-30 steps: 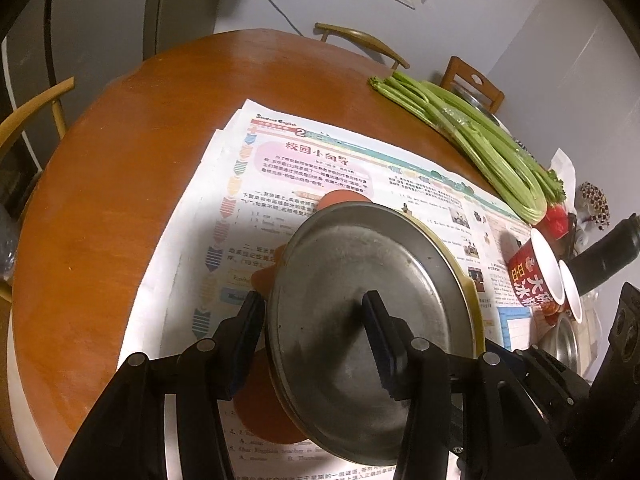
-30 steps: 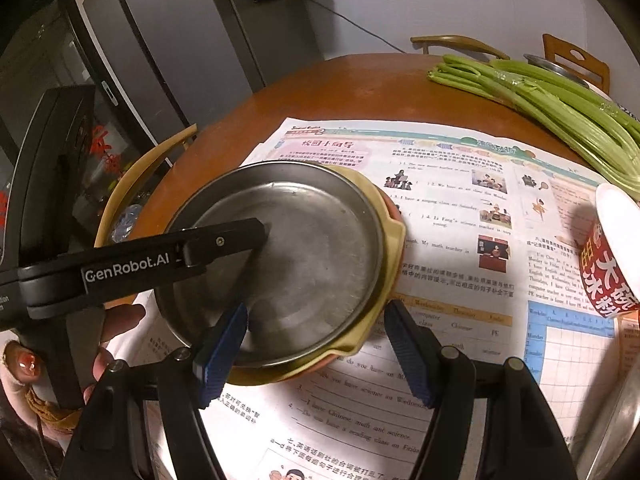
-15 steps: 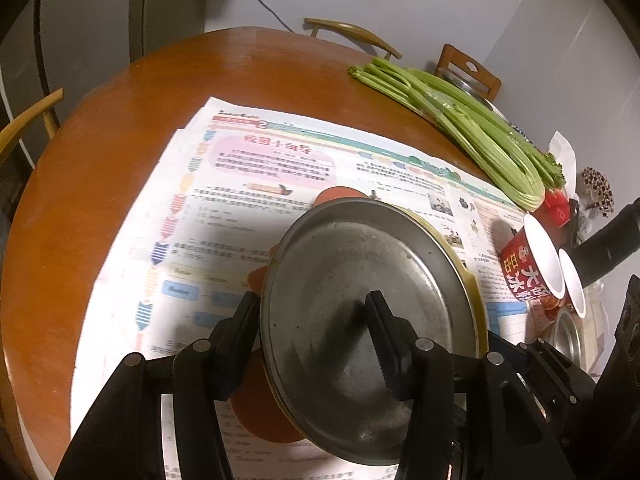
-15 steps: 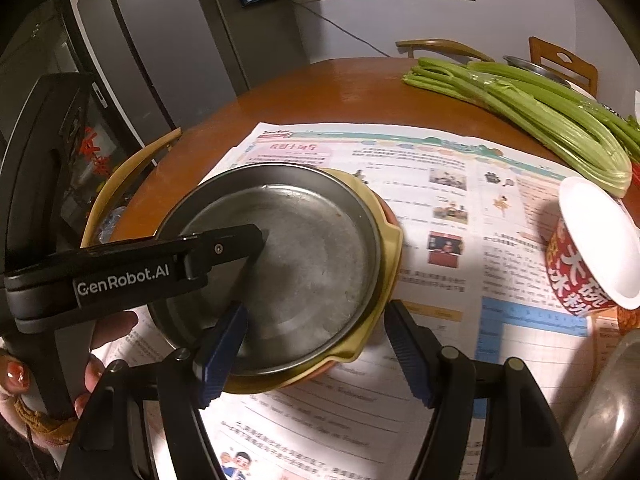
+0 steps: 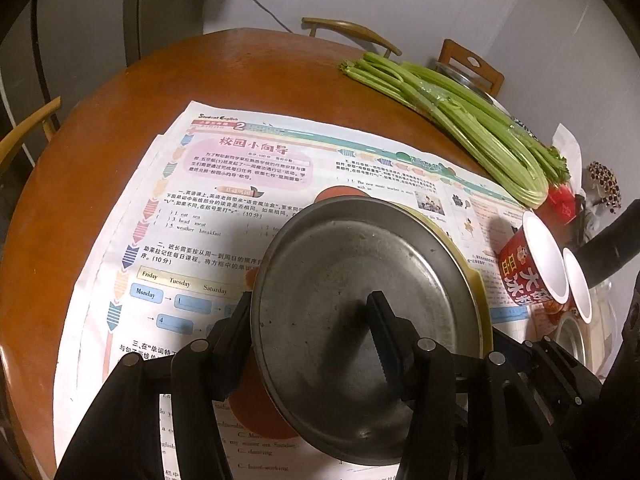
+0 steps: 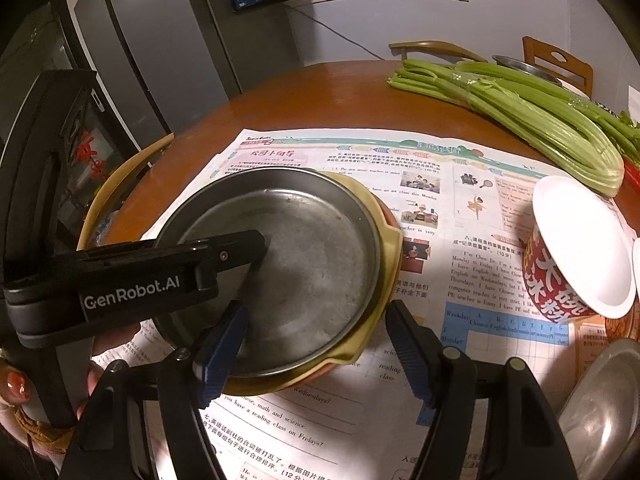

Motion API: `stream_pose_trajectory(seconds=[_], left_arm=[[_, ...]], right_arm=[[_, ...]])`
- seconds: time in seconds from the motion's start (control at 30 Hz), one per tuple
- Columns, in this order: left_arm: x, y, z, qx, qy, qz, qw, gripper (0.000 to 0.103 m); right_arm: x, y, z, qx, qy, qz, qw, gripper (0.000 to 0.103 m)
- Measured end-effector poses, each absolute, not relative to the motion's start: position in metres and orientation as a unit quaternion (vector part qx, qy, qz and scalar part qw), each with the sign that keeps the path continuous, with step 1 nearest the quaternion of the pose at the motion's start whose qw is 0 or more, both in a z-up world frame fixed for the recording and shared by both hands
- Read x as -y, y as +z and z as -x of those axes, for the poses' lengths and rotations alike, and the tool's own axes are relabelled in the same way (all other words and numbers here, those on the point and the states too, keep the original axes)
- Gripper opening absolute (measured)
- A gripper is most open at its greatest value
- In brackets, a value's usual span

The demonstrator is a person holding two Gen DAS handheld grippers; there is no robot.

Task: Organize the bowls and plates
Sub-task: 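Open the left tool and withdraw from the plate stack, then move the left tool to the rim of the stainless steel bowl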

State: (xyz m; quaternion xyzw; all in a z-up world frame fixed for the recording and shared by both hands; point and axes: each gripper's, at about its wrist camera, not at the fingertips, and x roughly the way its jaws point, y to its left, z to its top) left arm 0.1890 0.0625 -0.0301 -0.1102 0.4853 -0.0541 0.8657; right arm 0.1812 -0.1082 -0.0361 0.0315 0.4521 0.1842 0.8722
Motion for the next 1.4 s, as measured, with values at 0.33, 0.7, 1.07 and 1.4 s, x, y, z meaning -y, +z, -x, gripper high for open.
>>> stream_pose_trajectory(seconds=[0.33, 0.7, 1.07, 1.4], left_arm=[[-0.073, -0.024, -0.186, -0.470, -0.027, 0.128, 0.873, 0.057], [-0.077, -0.001, -0.161, -0.446, -0.001, 0.129, 0.886, 0.058], [-0.060, 0.034, -0.120, -0.404, -0.003, 0.122, 0.907, 0.058], [-0.031, 0.054, -0.099, -0.387, -0.030, 0.106, 0.916, 0.058]], right_arm=[[0.119, -0.033, -0.185, -0.442, 0.177, -0.032, 0.879, 0.072], [0.144, -0.007, -0.171, -0.403, 0.173, -0.062, 0.897, 0.072], [0.166, 0.024, -0.138, -0.352, 0.188, -0.081, 0.913, 0.072], [0.186, 0.052, -0.099, -0.309, 0.172, -0.064, 0.933, 0.075]])
